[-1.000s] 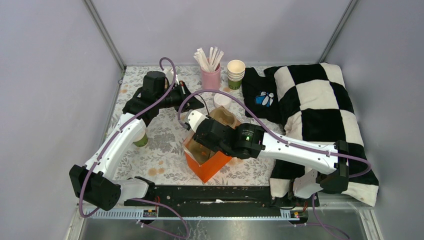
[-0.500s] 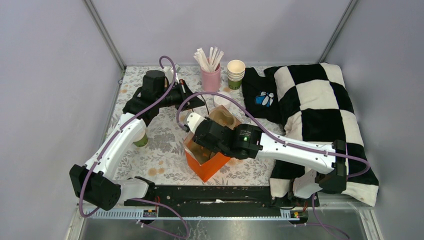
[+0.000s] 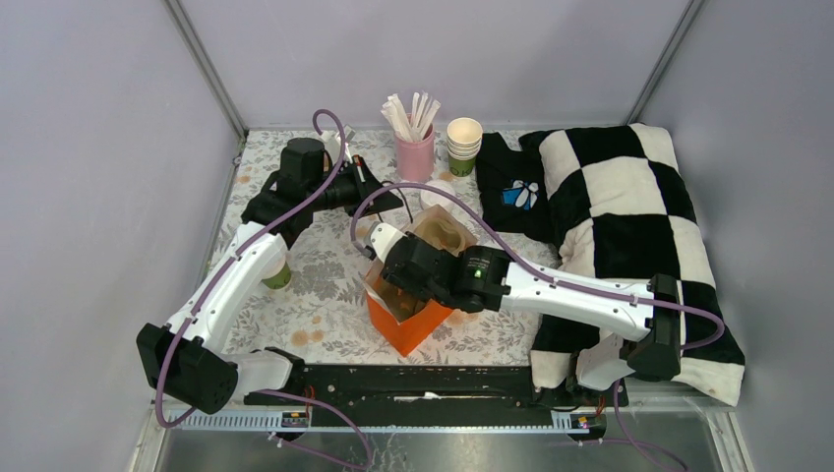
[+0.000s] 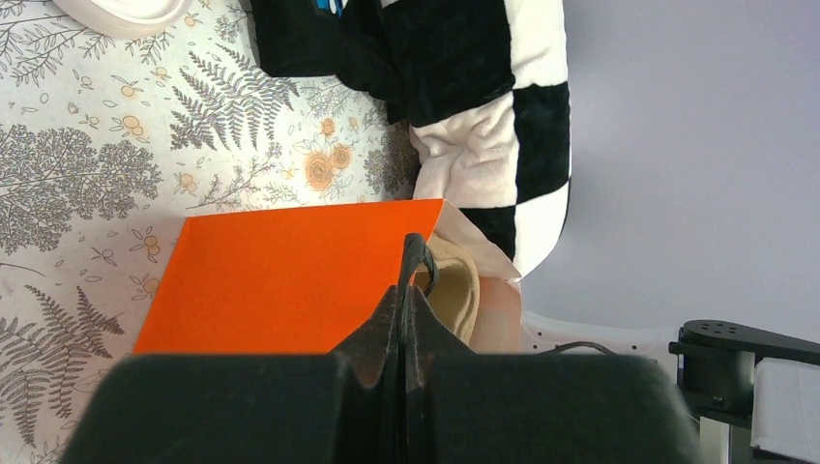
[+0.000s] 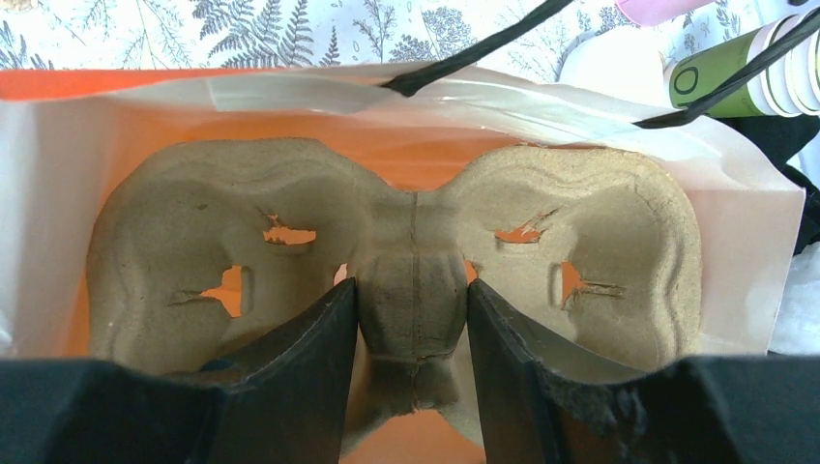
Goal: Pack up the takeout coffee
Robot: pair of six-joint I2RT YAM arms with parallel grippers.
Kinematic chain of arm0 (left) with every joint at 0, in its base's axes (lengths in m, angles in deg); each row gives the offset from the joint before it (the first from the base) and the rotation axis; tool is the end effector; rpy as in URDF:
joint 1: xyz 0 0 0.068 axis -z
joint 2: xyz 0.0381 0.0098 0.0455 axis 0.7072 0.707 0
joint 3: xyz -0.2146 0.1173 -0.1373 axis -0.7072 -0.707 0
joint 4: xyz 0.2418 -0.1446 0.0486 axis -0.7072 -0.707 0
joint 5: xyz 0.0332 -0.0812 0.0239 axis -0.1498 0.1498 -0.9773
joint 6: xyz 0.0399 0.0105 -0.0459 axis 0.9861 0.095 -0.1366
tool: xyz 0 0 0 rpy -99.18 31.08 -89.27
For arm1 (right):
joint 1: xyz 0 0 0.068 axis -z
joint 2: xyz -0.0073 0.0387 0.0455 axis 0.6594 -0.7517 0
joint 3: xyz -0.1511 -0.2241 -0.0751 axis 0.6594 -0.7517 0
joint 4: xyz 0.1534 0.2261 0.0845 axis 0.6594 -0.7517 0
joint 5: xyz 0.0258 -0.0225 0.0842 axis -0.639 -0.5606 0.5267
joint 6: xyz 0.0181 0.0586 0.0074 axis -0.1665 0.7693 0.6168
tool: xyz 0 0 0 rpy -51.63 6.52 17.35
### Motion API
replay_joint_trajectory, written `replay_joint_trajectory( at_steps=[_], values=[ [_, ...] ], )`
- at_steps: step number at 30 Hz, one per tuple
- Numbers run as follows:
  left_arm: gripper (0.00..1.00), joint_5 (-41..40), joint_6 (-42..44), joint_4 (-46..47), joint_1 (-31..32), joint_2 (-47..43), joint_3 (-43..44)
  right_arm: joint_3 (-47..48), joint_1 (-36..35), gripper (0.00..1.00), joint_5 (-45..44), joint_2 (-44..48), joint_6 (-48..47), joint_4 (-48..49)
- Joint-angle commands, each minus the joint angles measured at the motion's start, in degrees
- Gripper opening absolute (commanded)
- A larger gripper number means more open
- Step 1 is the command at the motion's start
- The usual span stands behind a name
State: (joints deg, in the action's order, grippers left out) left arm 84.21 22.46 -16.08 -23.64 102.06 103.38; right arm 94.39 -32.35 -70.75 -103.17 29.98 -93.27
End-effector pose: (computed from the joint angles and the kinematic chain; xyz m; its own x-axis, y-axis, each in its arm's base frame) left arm 0.2763 -0.1365 0.3756 -0.8449 -0.3022 -0.4413 0.2369 0.5282 -0.8154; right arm 0.1232 0.3431 0.3483 -0.1457 -0.6999 -0.6992 -0.7706 0.5235 -0.3634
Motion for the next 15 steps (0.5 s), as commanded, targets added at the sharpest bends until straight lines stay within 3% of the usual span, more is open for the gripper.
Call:
replay_joint_trajectory(
  at_steps=[1, 10, 13, 15],
  values=[
    [0.0, -0.08, -0.16, 3.56, -0.3, -0.53, -0.41, -0.27, 1.31, 0.52, 1.45, 3.16, 0.91, 3.67],
    [0.0, 0.09, -0.16, 3.54, -0.27, -0.56, -0.6, -1.77, 2.14, 0.54, 3.66, 4.03, 2.05, 5.41],
    [0.0, 0.1, -0.08, 3.54, -0.27, -0.58, -0.68, -1.62, 2.26, 0.58, 3.97, 3.74, 2.12, 4.59],
    [0.0, 0.23, -0.03, 3.54, -0.34, -0.45, -0.57, -0.83, 2.23, 0.65, 3.93, 3.49, 2.4, 2.85]
  ],
)
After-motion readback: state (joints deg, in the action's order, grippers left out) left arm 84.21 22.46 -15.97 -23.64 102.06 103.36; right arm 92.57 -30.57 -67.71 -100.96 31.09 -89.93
